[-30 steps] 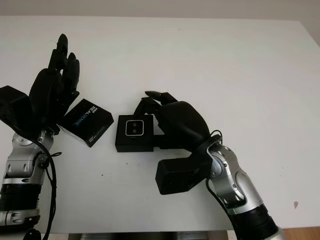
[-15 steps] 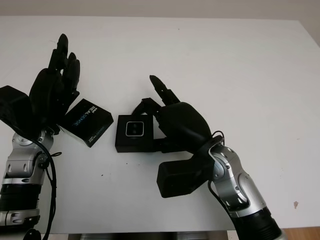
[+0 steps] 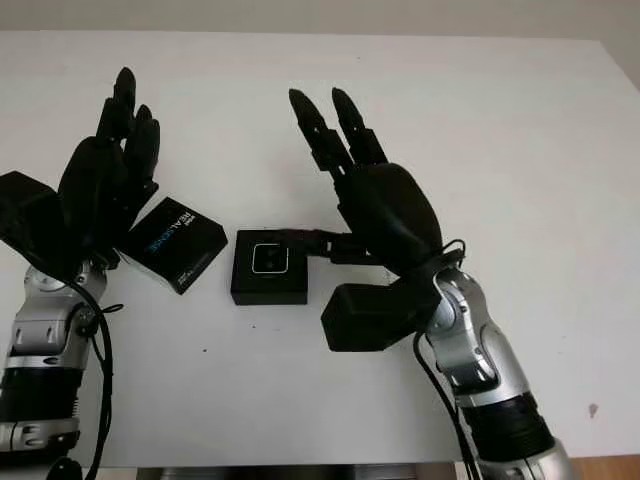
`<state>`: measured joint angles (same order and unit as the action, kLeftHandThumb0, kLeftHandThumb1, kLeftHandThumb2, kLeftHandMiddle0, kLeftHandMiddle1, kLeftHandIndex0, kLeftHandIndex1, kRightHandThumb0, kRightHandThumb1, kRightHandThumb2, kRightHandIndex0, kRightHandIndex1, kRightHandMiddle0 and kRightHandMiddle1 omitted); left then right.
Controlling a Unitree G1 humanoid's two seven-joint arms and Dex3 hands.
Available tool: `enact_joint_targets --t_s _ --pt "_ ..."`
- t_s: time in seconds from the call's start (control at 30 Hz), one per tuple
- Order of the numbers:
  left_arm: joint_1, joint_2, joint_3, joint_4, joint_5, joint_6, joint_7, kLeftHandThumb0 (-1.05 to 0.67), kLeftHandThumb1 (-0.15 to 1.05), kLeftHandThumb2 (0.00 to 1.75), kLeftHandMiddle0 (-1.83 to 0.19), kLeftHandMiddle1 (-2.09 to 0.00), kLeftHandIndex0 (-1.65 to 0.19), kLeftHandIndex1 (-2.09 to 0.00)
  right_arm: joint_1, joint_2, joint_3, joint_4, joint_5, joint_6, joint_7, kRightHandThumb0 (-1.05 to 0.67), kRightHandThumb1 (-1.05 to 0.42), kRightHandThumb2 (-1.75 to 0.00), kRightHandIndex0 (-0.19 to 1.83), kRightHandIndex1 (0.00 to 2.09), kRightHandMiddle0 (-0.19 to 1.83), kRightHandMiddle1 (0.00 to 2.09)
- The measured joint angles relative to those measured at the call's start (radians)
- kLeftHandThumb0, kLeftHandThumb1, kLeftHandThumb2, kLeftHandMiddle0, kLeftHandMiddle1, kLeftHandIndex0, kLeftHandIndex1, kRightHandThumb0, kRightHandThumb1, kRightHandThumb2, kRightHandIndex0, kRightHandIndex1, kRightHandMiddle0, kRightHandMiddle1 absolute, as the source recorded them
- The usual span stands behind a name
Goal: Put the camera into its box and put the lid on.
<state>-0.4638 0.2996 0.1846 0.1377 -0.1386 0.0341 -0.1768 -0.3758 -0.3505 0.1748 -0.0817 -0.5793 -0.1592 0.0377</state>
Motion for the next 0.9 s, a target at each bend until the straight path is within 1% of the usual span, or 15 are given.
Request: enact_joint_targets --t_s 0.1,0.17,0.23,0.3,0.33,0.37,0.4,0.47,0.53,0.57,0.6,0.7,0.77,0.83,0.9 --pt "0.000 0.008 -0.001 0.000 0.007 -0.003 -0.008 -0.77 1.05 0.51 0.19 0.00 0.19 0.00 0.000 0.024 -0.013 0.002 0.080 0.026 0.034 -0.76 -1.05 -0.46 -0.08 0.07 -0.06 0.08" --pt "0.000 0.047 -0.005 0.000 0.039 -0.014 -0.034 -0.81 1.05 0.50 0.19 0.00 0.19 0.00 0.000 0.042 -0.033 0.008 0.162 0.050 0.070 -0.76 -1.05 -0.48 -0.08 0.07 -0.05 0.08" --pt "0.000 0.121 -0.010 0.001 0.076 -0.034 -0.095 -0.86 1.05 0.48 0.19 0.00 0.19 0.00 -0.002 0.048 -0.058 0.023 0.247 0.081 0.115 -0.78 -1.05 -0.50 -0.08 0.07 -0.05 0.08" --pt "-0.001 0.228 -0.020 0.009 0.114 -0.066 -0.186 -0.93 1.05 0.45 0.19 0.00 0.19 0.00 -0.007 0.048 -0.089 0.047 0.325 0.116 0.164 -0.79 -1.05 -0.57 -0.07 0.07 -0.05 0.08" --pt "-0.004 0.278 -0.024 0.018 0.128 -0.086 -0.230 -0.96 1.05 0.40 0.19 0.00 0.19 0.00 -0.011 0.047 -0.103 0.063 0.357 0.120 0.180 -0.79 -1.05 -0.59 -0.06 0.08 -0.04 0.08" --pt "-0.013 0.318 -0.027 0.032 0.133 -0.102 -0.273 -0.99 1.05 0.28 0.19 0.00 0.19 0.00 -0.019 0.048 -0.118 0.080 0.394 0.120 0.193 -0.78 -1.05 -0.61 -0.05 0.08 -0.03 0.08" --pt "-0.027 0.348 -0.028 0.045 0.133 -0.105 -0.311 -1.00 1.05 0.20 0.19 0.00 0.19 0.00 -0.027 0.049 -0.133 0.094 0.428 0.120 0.205 -0.78 -1.05 -0.61 -0.05 0.08 -0.03 0.08" --pt "-0.058 0.401 -0.033 0.062 0.126 -0.104 -0.390 -0.99 0.98 0.09 0.19 0.00 0.19 0.00 -0.045 0.062 -0.162 0.112 0.505 0.135 0.223 -0.80 -1.05 -0.61 -0.07 0.06 -0.06 0.06" --pt "-0.092 0.449 -0.050 0.075 0.132 -0.115 -0.455 -0.98 0.95 0.06 0.19 0.00 0.19 0.00 -0.060 0.078 -0.187 0.115 0.577 0.166 0.243 -0.80 -1.05 -0.62 -0.11 0.04 -0.10 0.04" --pt "-0.103 0.474 -0.059 0.078 0.137 -0.127 -0.488 -0.94 0.92 0.04 0.19 0.00 0.19 0.00 -0.066 0.080 -0.197 0.116 0.609 0.183 0.255 -0.80 -1.05 -0.62 -0.13 0.03 -0.12 0.03" --pt "-0.117 0.496 -0.069 0.082 0.137 -0.130 -0.531 -0.85 0.88 0.03 0.19 0.00 0.19 0.00 -0.069 0.082 -0.208 0.116 0.636 0.201 0.263 -0.79 -1.05 -0.64 -0.14 0.03 -0.13 0.03" --pt "-0.152 0.553 -0.107 0.088 0.138 -0.092 -0.650 -0.79 0.84 0.03 0.19 0.00 0.19 0.00 -0.071 0.083 -0.235 0.116 0.689 0.250 0.278 -0.76 -1.05 -0.67 -0.16 0.02 -0.16 0.02" --pt "-0.171 0.591 -0.148 0.087 0.177 -0.092 -0.709 -0.83 0.85 0.04 0.19 0.00 0.19 0.00 -0.072 0.083 -0.250 0.116 0.714 0.265 0.279 -0.75 -1.05 -0.68 -0.15 0.03 -0.14 0.03" --pt "-0.180 0.626 -0.194 0.086 0.248 -0.168 -0.734 -0.88 0.87 0.05 0.19 0.00 0.19 0.00 -0.073 0.086 -0.269 0.115 0.728 0.280 0.259 -0.75 -1.05 -0.68 -0.14 0.04 -0.13 0.04" --pt "-0.183 0.645 -0.235 0.091 0.311 -0.261 -0.739 -0.87 0.85 0.04 0.19 0.00 0.19 0.00 -0.076 0.087 -0.283 0.115 0.732 0.293 0.240 -0.76 -1.05 -0.68 -0.15 0.03 -0.15 0.03"
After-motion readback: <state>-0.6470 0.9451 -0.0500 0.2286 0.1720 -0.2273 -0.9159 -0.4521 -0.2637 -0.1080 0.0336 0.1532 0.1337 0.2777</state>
